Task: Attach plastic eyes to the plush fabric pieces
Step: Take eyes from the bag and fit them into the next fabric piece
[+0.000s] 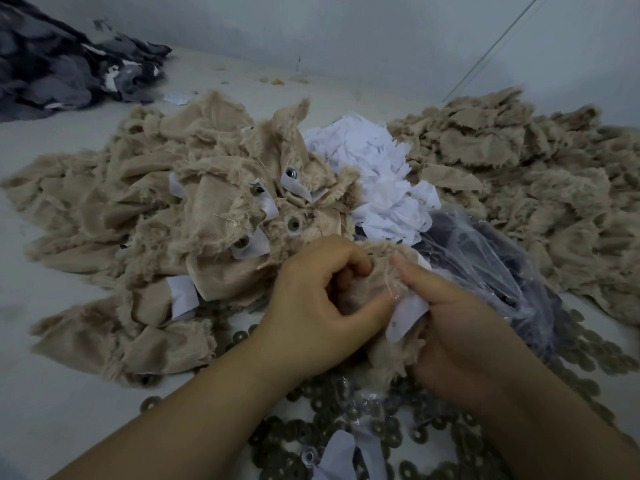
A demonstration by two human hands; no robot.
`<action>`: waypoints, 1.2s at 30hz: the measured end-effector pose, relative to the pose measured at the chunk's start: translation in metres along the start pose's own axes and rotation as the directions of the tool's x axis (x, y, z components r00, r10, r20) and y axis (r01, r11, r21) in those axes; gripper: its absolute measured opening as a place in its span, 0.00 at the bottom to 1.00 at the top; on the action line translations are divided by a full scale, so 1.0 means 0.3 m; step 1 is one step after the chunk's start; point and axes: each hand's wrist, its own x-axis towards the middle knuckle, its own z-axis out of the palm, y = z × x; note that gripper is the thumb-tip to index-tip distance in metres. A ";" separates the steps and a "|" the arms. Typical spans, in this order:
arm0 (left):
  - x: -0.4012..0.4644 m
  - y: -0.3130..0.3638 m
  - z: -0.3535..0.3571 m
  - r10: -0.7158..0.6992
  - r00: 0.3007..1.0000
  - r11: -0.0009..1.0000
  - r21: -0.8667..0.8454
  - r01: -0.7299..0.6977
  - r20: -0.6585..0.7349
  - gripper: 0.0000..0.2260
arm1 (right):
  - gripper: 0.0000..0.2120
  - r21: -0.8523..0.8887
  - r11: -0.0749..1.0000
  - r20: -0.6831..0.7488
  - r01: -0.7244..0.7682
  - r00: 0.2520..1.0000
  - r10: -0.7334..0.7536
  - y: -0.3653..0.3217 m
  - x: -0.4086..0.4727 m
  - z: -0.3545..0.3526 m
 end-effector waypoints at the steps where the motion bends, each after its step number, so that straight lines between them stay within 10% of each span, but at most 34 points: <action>1: -0.001 -0.003 0.005 0.006 1.000 1.000 0.022 -0.007 0.026 0.14 | 0.32 -0.020 0.999 -0.007 0.028 1.000 -0.028 0.004 0.000 0.003; 12: 0.013 -0.023 0.010 -0.296 0.953 0.941 -0.191 0.281 -0.057 0.12 | 0.20 -0.176 0.944 -0.113 0.279 0.947 -0.301 0.016 0.011 -0.002; 19: 0.008 -0.003 0.015 -0.151 0.988 0.980 -0.131 0.152 0.017 0.11 | 0.21 -0.159 0.951 -0.048 0.267 0.960 -0.277 0.022 0.005 0.003; 29: 0.015 -0.012 0.008 -0.337 0.939 0.874 -0.349 0.339 0.070 0.17 | 0.18 0.047 0.991 -0.045 0.128 0.991 -0.126 0.020 0.012 -0.007; 36: 0.009 -0.009 0.020 -0.288 0.956 0.900 -0.326 0.289 0.051 0.19 | 0.12 -0.139 0.957 -0.065 0.253 0.962 -0.264 0.037 0.018 -0.015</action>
